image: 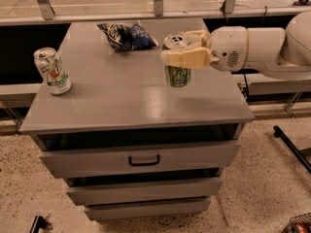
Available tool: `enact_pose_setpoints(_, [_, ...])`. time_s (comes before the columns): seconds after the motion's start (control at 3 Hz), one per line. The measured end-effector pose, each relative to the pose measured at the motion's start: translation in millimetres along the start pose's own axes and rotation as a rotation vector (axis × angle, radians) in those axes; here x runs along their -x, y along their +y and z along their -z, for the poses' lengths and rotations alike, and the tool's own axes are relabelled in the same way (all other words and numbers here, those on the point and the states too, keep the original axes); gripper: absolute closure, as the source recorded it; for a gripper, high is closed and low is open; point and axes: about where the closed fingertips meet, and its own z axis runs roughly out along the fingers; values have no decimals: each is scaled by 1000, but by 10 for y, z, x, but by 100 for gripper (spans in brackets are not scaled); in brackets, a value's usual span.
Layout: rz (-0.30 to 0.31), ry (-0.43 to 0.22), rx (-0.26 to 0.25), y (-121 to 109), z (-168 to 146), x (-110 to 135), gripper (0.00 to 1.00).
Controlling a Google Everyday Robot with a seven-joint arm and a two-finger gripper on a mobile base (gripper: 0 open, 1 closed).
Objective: Place green can upright
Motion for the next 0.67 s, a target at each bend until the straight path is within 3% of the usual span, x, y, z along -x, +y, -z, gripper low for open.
enact_pose_setpoints(0.33, [-54, -9, -6, -40, 67, -132, 100])
enact_pose_setpoints(0.67, [-106, -11, -7, -47, 117, -292, 83])
